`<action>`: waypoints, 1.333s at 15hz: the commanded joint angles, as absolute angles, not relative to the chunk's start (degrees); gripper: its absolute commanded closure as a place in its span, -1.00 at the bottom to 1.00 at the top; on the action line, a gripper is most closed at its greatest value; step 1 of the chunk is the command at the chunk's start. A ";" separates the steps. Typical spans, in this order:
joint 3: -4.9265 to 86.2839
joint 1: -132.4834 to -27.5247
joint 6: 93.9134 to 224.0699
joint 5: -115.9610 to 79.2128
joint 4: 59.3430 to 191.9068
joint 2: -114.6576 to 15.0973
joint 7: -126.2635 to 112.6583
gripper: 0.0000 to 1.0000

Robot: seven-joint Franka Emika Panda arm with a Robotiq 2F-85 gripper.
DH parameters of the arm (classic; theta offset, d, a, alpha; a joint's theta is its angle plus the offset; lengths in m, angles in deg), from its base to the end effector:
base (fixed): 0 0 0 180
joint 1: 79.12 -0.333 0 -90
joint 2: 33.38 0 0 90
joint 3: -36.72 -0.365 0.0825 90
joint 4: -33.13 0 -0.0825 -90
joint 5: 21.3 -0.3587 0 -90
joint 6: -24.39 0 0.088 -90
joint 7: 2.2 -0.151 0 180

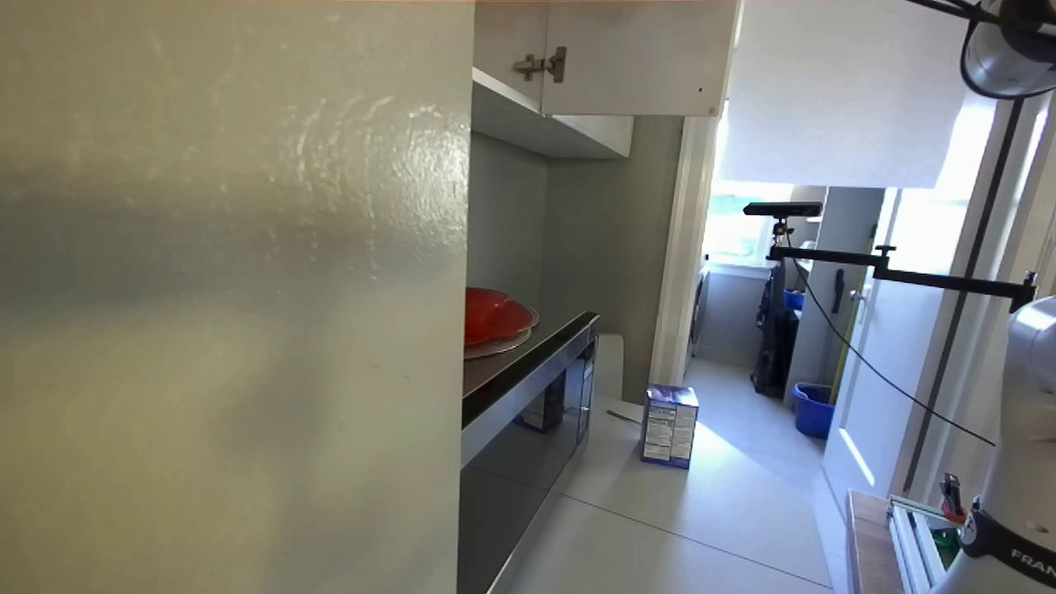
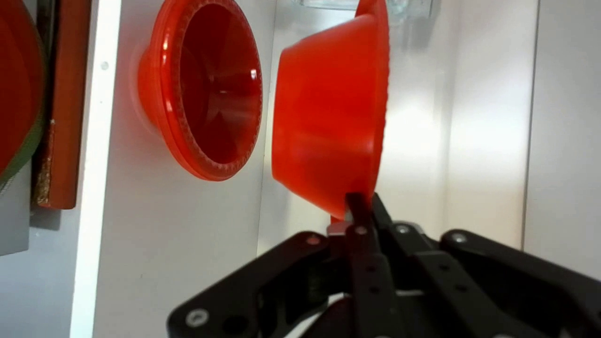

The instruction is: Pick the red bowl from the top cabinet and put it on top of the microwave

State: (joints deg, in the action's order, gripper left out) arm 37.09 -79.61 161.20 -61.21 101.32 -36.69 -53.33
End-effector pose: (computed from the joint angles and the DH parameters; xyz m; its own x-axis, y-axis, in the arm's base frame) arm 0.5884 0.0266 0.9102 0.4563 -0.8898 -0.0043 -0.2392 -0.1180 -0.9638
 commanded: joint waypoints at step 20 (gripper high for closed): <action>37.19 -76.20 165.70 -64.90 149.66 -13.72 -40.14 0.99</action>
